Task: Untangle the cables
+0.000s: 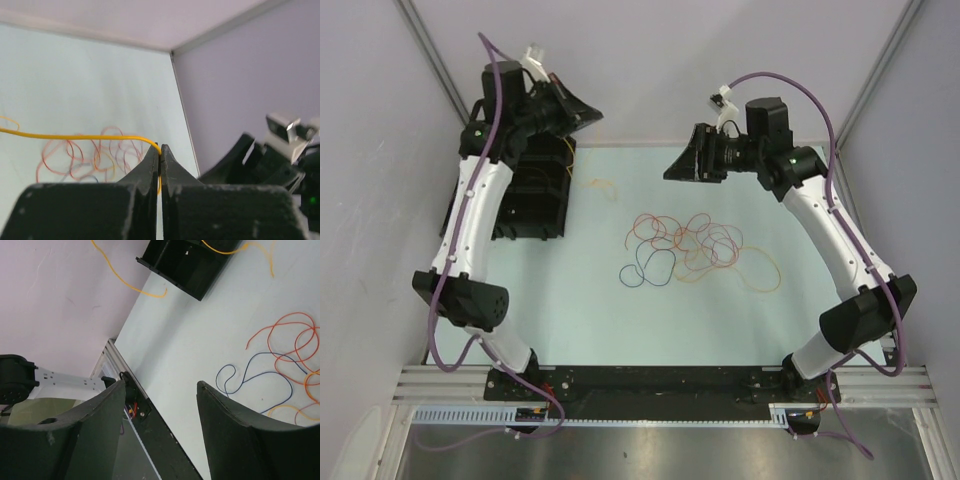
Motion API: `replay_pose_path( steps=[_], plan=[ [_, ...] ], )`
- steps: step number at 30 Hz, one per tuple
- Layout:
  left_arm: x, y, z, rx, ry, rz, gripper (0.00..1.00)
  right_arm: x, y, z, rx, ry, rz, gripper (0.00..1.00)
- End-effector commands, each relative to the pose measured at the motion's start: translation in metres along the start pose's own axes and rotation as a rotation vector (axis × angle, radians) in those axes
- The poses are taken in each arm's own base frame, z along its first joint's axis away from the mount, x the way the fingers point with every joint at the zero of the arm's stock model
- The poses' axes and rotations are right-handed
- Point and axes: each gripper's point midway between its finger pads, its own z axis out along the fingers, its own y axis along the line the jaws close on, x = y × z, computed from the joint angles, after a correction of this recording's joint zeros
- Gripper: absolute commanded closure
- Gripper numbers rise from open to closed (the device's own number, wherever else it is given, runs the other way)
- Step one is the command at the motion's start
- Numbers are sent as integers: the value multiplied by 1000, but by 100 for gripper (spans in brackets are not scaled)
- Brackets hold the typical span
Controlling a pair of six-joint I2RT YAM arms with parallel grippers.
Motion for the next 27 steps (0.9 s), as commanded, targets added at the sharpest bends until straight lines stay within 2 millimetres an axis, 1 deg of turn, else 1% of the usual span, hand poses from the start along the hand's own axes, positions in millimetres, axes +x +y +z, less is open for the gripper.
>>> replay_pose_path(
  steps=[1, 2, 3, 5, 6, 9, 10, 12, 14, 15, 17, 18, 20, 22, 24, 27],
  plan=[
    [-61, -15, -36, 24, -164, 14, 100, -3, 15, -16, -18, -39, -16, 36],
    [-69, -16, -40, 26, -185, 22, 100, -3, 14, -15, -18, -39, -13, 36],
    [-83, -16, -47, 27, -218, 30, 100, -2, 14, -15, -19, -37, -9, 36],
    [-94, -16, -55, 32, -249, 37, 100, 1, 12, -14, -21, -27, 2, 36],
    [-103, -14, -61, 27, -274, 39, 100, 1, 13, -13, -24, -27, -2, 36],
    [-115, -13, -73, 27, -312, 42, 100, 2, 12, -13, -26, -20, 9, 36],
    [-123, -4, -80, 7, -335, 39, 100, 3, 12, -12, -27, -16, 13, 36],
    [-127, 2, -87, -6, -350, 46, 100, 4, 12, -13, -28, -14, 15, 36],
    [-128, 5, -93, -13, -353, 55, 100, 6, 13, -13, -28, -9, 14, 36],
    [-128, 12, -94, -24, -352, 52, 100, 6, 12, -14, -24, -11, 16, 36],
    [-128, 12, -101, -30, -366, 79, 100, 8, 10, -14, -17, -4, 15, 36],
    [-126, 22, -100, -46, -359, 73, 100, 9, 11, -15, -15, -4, 14, 36],
    [-126, 24, -103, -52, -370, 103, 100, 9, 10, -17, -13, -5, 15, 36],
    [-124, 32, -102, -74, -364, 105, 100, 9, 10, -17, -12, -4, 14, 36],
    [-124, 34, -103, -81, -370, 104, 100, 9, 9, -16, -10, -1, 14, 36],
    [-127, 27, -103, -50, -386, 117, 100, 9, 8, -16, -7, 2, 19, 36]
  ],
)
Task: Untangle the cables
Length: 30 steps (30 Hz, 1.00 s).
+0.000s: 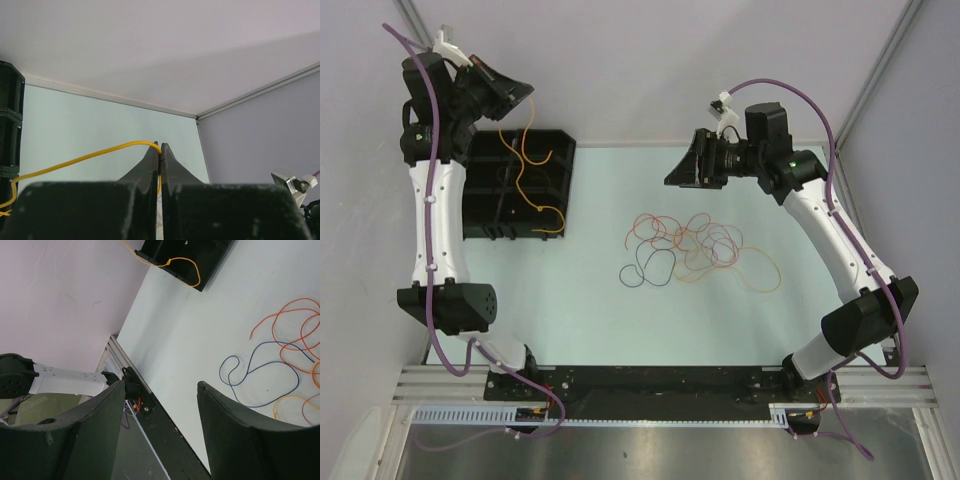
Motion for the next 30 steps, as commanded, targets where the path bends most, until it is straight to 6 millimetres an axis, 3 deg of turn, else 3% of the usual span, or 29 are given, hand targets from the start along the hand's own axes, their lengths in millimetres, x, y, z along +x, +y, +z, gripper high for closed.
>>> replay_pose_path(
  steps=[1, 10, 13, 19, 23, 30],
  plan=[
    [-19, -30, -21, 87, -79, 76, 100, -3, 13, -13, -20, -21, -30, 36],
    [-39, -82, -34, 289, -118, 101, 100, -4, 9, -11, -14, -18, -23, 36],
    [-46, -89, -38, 308, -149, 132, 100, -6, 7, -13, -12, -23, -22, 37],
    [-46, -73, -26, 276, -160, 136, 100, -6, 6, -15, -7, -26, -22, 37],
    [-46, -51, -20, 221, -171, 146, 100, -7, 4, -19, 4, -36, -22, 37],
    [-44, -23, -21, 149, -173, 142, 100, -9, 1, -25, 17, -47, -22, 37]
  ],
)
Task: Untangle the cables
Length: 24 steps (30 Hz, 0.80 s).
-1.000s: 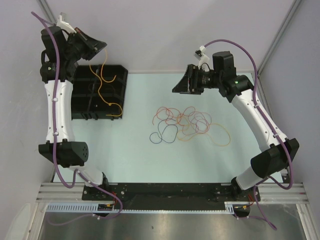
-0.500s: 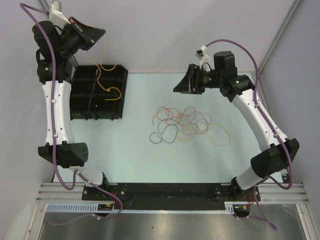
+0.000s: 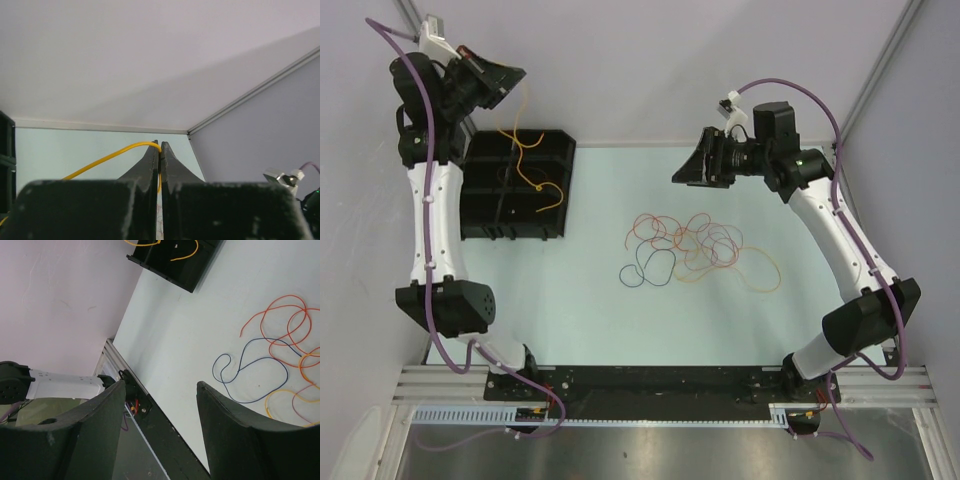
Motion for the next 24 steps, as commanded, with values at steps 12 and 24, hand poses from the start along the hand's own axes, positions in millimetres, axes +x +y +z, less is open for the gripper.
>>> replay_pose_path(
  steps=[12, 24],
  plan=[
    [-3, 45, -26, -153, -54, 70, 100, -4, 12, -18, -14, -37, -40, 37],
    [57, 122, -24, -299, 18, 36, 100, -1, 8, -19, -4, -36, -33, 37]
  ],
)
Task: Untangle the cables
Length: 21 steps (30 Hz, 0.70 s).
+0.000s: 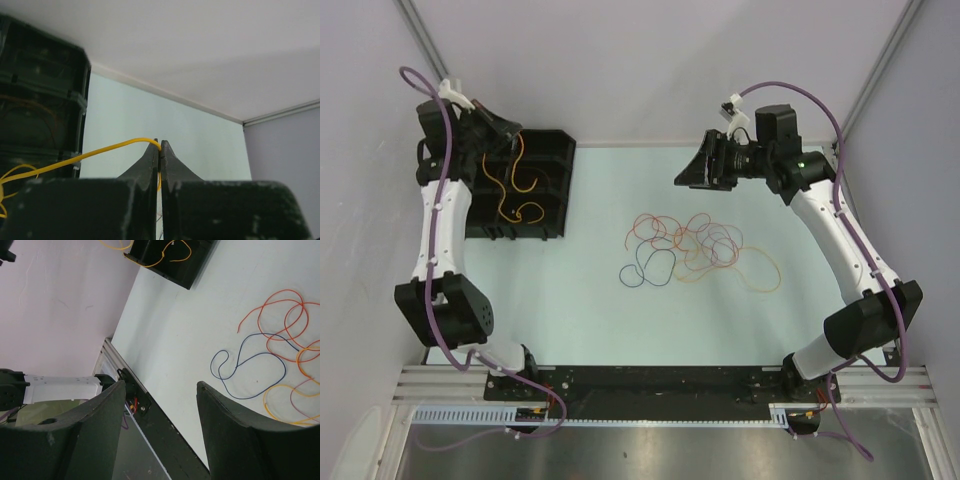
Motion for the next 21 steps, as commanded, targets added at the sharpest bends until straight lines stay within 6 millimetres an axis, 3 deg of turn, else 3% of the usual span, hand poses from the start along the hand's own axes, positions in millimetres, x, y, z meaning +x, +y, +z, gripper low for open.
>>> replay_pose_path(
  steps=[1, 6, 15, 21],
  plan=[
    [6, 16, -4, -26, -39, 26, 100, -5, 12, -15, -14, -39, -40, 37],
    [30, 34, 9, -20, -5, -32, 100, -4, 13, -15, -16, -36, -38, 37],
    [43, 36, 43, 81, 41, -131, 100, -3, 11, -16, -5, -37, -33, 37],
    [61, 6, 58, 187, 98, -101, 100, -2, 9, -16, 2, -38, -29, 37]
  ],
)
